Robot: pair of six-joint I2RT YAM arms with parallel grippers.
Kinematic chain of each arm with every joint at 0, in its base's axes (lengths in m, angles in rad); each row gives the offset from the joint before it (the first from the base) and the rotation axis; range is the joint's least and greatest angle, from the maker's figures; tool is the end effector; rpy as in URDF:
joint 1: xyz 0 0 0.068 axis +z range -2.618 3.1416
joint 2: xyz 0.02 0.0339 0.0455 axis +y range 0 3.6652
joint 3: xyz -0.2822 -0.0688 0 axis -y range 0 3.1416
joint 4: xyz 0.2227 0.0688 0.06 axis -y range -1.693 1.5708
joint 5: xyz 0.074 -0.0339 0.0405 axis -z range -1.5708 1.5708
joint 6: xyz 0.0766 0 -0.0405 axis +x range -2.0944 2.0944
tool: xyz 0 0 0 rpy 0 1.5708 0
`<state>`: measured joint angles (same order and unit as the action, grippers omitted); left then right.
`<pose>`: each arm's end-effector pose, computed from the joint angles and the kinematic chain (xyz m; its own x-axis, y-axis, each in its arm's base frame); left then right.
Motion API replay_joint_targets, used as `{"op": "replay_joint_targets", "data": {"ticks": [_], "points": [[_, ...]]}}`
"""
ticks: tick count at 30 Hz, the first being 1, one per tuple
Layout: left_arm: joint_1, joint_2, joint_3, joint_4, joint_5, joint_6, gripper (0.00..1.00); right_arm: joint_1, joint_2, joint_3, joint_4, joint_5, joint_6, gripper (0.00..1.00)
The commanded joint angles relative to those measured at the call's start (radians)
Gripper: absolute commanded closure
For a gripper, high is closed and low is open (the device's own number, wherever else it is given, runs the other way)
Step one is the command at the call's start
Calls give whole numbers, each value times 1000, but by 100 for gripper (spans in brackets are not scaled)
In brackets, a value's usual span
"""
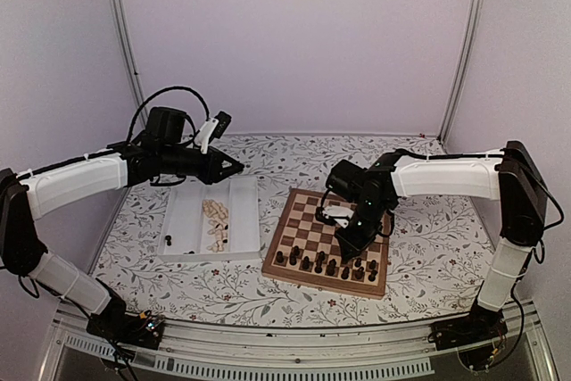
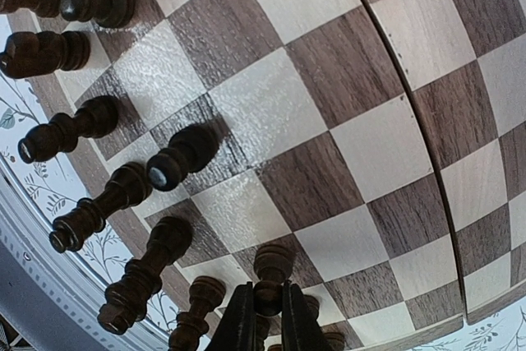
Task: Set up the chess pieces on the board
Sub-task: Place the chess piece on the chessboard.
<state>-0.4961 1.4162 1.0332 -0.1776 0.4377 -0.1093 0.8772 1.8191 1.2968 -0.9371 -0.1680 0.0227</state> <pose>0.2721 -0.1842 0.2885 -0.5463 0.1833 -0.8173 0.6914 0.6495 -0.3164 0.2004 0.2611 0.1794 -0.6527 -0.7500 -0.1074 -0.7554 0.6332 0.1687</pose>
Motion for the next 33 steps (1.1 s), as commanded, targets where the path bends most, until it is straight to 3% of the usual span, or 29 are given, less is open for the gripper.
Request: {"op": "replay_joint_targets", "data": {"ticks": [1,15,19,22,26,29,33], "points": [[13,15,11,8,15,-7,94,6,-20,-25,-32,-10,9,91],[13,18,11,6,22,-12,94,5,-28,-38,-6,-9,13,88],[12,19,11,8,22,-12,94,5,-29,-22,1,-6,17,83],[12,20,11,9,30,-13,94,5,-62,12,2,-4,25,73],[12,11,-8,70,118,-52,94,-2,-131,86,-13,32,30,65],[8,-6,-51,215,223,-153,94,-50,-218,91,84,34,41,63],[-8,-39,-87,401,304,-282,94,-139,-386,-33,359,-26,94,62]]}}
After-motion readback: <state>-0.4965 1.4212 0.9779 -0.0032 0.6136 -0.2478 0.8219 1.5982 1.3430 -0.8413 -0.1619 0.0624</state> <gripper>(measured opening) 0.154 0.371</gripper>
